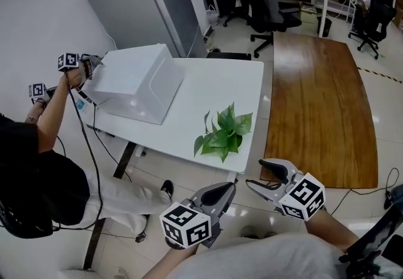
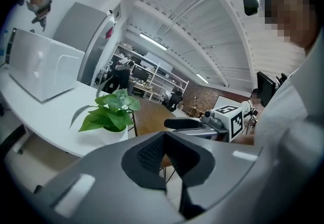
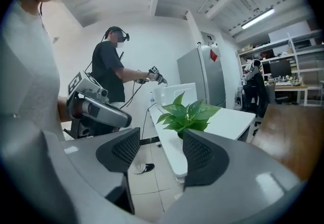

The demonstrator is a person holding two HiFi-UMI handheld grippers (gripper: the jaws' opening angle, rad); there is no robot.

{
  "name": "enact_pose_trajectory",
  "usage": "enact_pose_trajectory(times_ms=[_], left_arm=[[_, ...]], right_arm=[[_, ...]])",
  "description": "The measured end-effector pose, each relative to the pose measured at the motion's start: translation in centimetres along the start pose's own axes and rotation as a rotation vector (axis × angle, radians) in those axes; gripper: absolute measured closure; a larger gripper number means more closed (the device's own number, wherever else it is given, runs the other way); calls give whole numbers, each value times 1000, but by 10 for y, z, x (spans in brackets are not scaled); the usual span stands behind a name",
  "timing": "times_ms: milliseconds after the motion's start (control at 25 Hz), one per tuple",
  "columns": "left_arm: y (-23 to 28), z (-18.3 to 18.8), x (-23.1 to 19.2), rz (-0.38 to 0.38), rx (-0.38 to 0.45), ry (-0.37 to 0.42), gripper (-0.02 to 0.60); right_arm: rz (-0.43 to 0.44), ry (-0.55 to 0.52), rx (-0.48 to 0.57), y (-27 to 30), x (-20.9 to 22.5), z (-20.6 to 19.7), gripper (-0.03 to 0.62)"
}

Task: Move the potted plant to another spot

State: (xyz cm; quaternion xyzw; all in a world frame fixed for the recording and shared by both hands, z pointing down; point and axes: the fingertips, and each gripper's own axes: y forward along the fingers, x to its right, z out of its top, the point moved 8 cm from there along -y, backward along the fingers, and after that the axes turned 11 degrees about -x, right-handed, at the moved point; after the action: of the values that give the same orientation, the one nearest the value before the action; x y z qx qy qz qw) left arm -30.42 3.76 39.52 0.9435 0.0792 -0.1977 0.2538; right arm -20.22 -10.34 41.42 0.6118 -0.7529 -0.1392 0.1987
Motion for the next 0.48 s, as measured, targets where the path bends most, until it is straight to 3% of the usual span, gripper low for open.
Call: enact_pose_trajectory(times_ms=[80, 200, 480], left_arm=[[-9, -5, -5, 25, 5, -16, 586], [-23, -14, -10, 55, 13, -52, 586], [-54, -31, -36, 148, 18, -83, 588]], right_arm=[[5, -7, -3, 17, 7, 1, 280], [-3, -6, -19, 44, 21, -7, 116], [-74, -93, -96, 114, 55, -31, 32]])
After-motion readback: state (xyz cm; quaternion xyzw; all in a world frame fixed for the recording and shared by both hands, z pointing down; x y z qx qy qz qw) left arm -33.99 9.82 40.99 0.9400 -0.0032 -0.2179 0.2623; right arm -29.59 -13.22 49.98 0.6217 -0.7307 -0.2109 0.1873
